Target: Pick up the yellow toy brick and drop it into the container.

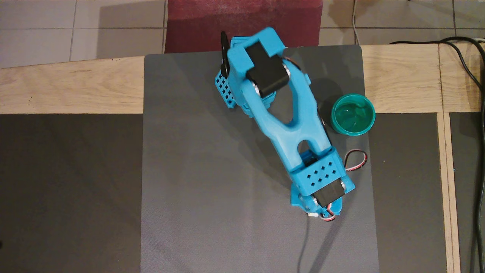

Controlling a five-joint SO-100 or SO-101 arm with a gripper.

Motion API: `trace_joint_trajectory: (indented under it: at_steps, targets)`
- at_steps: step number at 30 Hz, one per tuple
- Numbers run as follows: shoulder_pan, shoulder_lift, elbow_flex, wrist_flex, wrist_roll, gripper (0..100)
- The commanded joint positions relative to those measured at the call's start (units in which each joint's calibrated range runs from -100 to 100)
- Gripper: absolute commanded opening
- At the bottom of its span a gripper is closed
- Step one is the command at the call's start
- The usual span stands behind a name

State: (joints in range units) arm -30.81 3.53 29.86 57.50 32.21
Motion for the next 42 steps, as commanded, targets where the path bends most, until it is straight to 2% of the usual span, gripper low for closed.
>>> trace_joint_trajectory:
  at_steps: [1,10,16,29,31,35,42]
  targets:
    - [0.3,-0.2,-0.9,-0.9,0.3,21]
    - [0.3,0.9,-0.9,-2.5,1.5,21]
    - [2.0,0.9,-0.4,-7.5,1.5,20]
    - [2.5,4.7,-0.5,-6.6,2.2,20]
    - [2.5,4.7,-0.4,-6.6,2.3,16]
    - [2.5,4.7,-0.4,-6.6,2.3,1]
    - [2.5,4.7,-0.8,-5.0,2.1,0]
